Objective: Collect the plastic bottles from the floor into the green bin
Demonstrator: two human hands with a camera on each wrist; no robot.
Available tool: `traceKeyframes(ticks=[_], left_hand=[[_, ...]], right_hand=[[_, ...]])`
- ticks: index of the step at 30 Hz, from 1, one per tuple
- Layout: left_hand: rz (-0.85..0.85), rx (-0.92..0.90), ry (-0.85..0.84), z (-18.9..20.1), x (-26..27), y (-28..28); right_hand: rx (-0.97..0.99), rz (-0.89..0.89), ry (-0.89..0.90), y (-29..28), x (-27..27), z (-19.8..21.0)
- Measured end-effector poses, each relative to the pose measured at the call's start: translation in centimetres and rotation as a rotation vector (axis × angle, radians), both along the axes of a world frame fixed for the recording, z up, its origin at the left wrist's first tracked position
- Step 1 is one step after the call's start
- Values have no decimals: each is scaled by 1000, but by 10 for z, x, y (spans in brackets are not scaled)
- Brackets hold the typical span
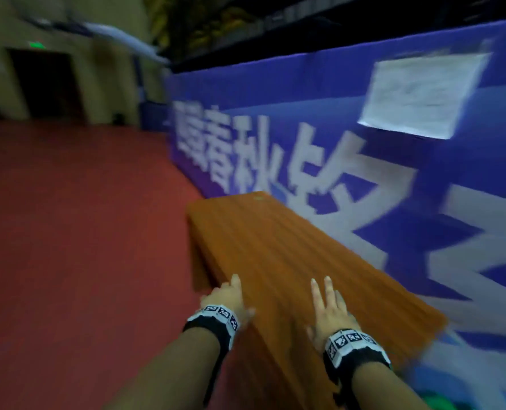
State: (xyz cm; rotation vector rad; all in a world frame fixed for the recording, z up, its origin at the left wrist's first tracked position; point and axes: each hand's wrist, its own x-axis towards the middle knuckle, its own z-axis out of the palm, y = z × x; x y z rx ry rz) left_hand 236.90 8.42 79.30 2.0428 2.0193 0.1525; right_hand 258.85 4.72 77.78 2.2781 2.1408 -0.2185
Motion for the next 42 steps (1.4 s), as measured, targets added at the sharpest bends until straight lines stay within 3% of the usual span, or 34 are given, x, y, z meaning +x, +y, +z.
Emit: traceKeyframes(ticks=[3, 6, 11, 19, 26, 32, 38, 42], left_hand=[[342, -7, 10, -3, -159, -41], [698, -40, -7, -11, -295, -117], [1200, -121, -54, -42, -427, -279], [1850, -192, -92, -60, -507, -464], [2205, -228, -75, -45, -562, -502], [2420, -274, -113, -35, -580, -529], [2557, -284, -243, -78, -610, -564], [2530, -249, -328, -109, -674, -590]], right_hand=[[-8, 254, -13, 25, -132, -2], [14, 536, -69, 25, -268, -8], [-40, 1020, -106, -32, -472, -22], [-49, 1673, -112, -154, -716, -39], [-65, 2043, -113, -207, -873, -42], [-97, 2217, -186, -244, -946, -64], [-104, 2441, -286, -305, -996, -89], [-59, 2475, -336, -336, -1054, -99]])
